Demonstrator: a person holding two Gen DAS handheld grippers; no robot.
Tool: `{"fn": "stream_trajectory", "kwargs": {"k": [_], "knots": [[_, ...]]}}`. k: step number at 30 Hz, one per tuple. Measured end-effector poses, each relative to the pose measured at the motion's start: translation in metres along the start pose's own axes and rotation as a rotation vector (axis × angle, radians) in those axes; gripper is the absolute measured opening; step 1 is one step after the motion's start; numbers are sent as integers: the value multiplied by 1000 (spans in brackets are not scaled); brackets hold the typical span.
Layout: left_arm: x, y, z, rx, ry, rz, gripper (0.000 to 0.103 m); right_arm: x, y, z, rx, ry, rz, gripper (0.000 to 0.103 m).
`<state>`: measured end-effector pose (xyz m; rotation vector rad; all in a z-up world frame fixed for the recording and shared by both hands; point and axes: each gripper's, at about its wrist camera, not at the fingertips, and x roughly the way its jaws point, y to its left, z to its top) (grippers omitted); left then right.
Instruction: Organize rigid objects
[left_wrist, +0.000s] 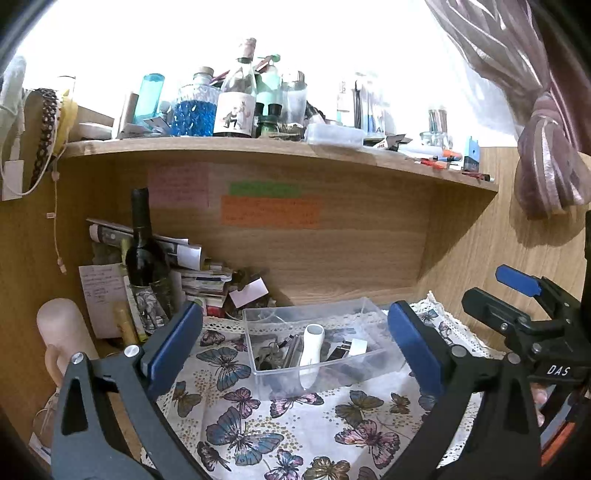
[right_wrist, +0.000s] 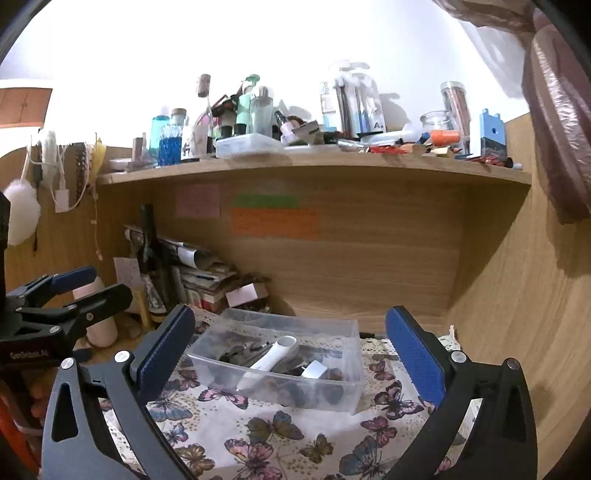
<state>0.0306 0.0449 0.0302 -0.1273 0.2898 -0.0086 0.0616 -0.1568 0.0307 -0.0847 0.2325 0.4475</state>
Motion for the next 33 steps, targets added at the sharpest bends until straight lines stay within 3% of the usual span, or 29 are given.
{"fn": "stream_trajectory", "kwargs": {"k": [33], "knots": [[-4, -9, -1, 28, 6, -9, 103, -10, -6, -2, 42, -1, -10, 103]]}}
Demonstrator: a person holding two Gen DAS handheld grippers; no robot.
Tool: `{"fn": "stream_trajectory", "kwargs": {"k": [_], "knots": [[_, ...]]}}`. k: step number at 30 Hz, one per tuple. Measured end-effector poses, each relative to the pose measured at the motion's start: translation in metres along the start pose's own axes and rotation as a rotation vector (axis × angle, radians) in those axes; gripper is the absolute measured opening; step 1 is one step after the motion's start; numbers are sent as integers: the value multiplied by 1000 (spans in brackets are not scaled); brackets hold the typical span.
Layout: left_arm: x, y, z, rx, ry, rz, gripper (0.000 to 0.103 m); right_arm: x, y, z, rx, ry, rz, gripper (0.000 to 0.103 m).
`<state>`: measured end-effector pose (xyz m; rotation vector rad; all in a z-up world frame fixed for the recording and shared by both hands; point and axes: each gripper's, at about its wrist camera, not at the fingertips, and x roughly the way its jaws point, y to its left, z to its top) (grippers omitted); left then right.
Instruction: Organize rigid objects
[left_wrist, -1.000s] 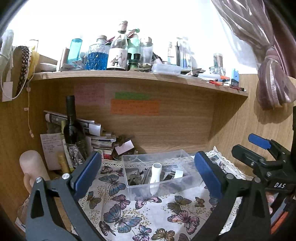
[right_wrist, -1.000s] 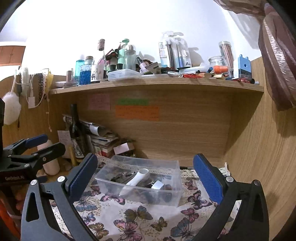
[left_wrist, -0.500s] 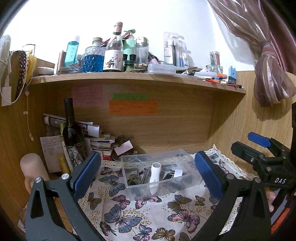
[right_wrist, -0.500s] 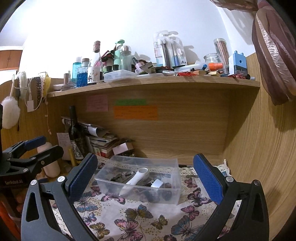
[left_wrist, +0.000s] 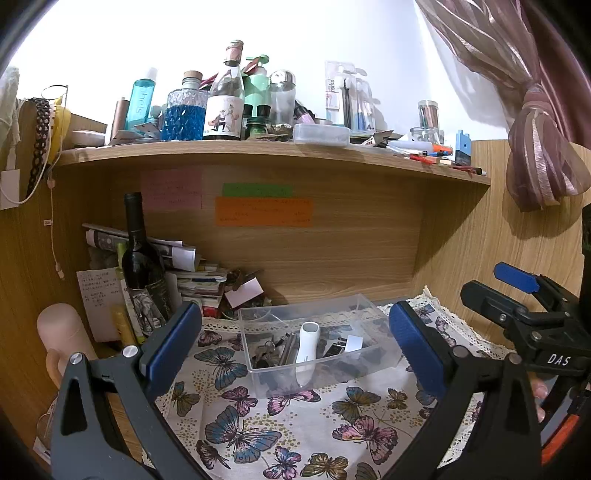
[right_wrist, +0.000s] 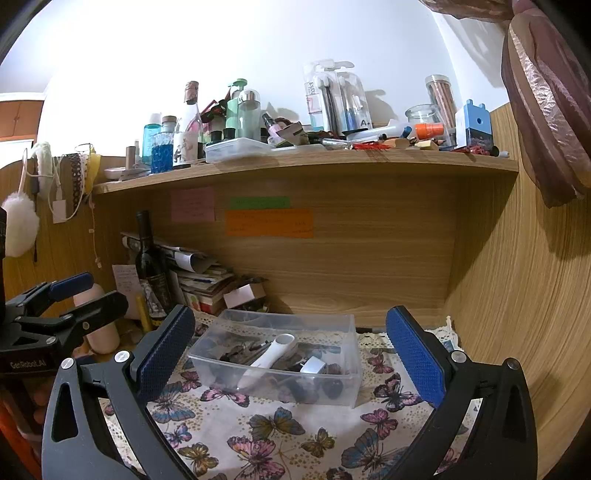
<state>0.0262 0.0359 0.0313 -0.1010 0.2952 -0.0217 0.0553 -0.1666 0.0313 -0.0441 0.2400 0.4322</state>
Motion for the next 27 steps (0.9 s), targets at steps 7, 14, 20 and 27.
{"fn": "stream_trajectory", "kwargs": {"k": [7, 14, 20, 27], "knots": [[2, 0, -1, -1, 11, -4, 103, 0, -2, 1, -1, -11, -14, 103], [4, 1, 0, -3, 9, -8, 103, 1, -2, 1, 1, -10, -13, 103], [3, -2, 0, 0, -2, -4, 103, 2, -2, 1, 1, -8, -14, 103], [1, -7, 0, 13, -12, 0, 103, 3, -2, 1, 2, -7, -15, 103]]}}
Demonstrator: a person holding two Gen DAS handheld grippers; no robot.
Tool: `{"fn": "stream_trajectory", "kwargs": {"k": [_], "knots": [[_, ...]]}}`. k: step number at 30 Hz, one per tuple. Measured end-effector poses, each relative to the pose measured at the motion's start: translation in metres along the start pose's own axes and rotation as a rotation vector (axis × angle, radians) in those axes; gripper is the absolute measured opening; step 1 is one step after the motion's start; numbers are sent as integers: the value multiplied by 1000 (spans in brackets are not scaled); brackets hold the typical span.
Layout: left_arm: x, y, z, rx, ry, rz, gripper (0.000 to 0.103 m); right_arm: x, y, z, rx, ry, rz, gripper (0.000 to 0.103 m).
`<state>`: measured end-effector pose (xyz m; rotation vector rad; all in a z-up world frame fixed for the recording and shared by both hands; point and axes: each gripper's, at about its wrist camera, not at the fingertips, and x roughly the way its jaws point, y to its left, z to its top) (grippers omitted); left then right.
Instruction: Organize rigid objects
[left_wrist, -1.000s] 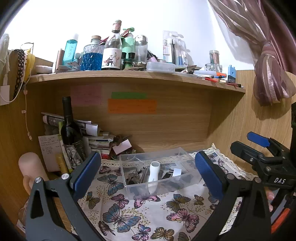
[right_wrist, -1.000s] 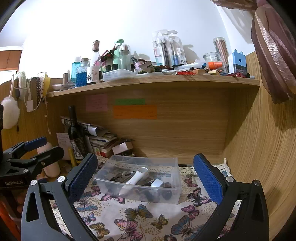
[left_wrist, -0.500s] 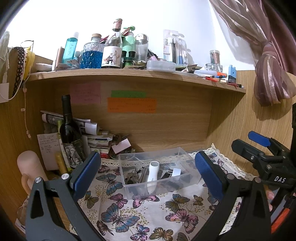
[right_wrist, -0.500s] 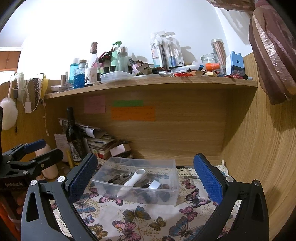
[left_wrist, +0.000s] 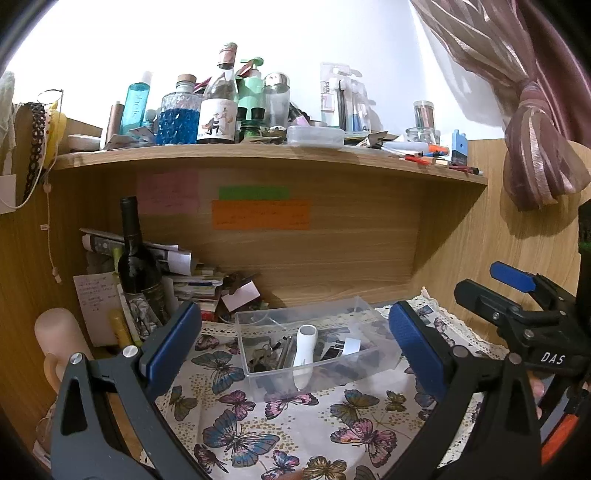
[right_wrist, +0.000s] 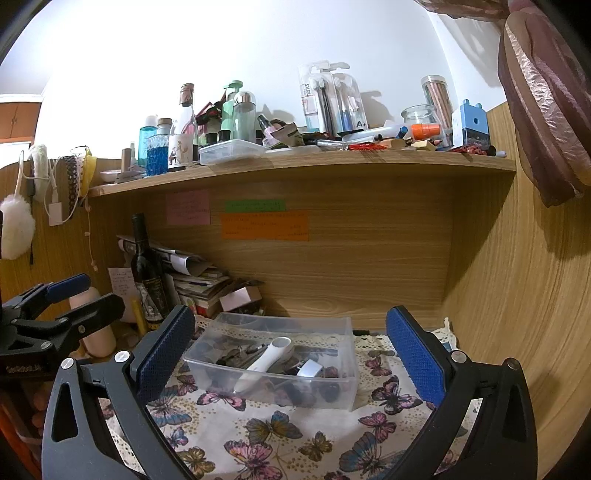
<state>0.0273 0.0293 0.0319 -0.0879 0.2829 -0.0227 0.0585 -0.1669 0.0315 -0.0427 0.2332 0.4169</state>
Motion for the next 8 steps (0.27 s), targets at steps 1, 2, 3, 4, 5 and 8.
{"fn": "stream_trajectory", "kwargs": {"k": [1, 2, 3, 4, 5, 8], "knots": [[0, 0, 0, -2, 0, -1, 103, 0, 0, 0, 1, 0, -1, 103], [0, 1, 0, -5, 1, -1, 103, 1, 0, 0, 1, 1, 0, 103], [1, 1, 0, -8, 2, -1, 103, 2, 0, 0, 1, 3, 1, 103], [1, 2, 0, -11, 4, -2, 103, 2, 1, 0, 1, 3, 2, 103], [1, 2, 0, -14, 4, -1, 103, 2, 1, 0, 0, 3, 2, 103], [2, 3, 1, -16, 6, 3, 103, 3, 1, 0, 0, 3, -1, 103]]}}
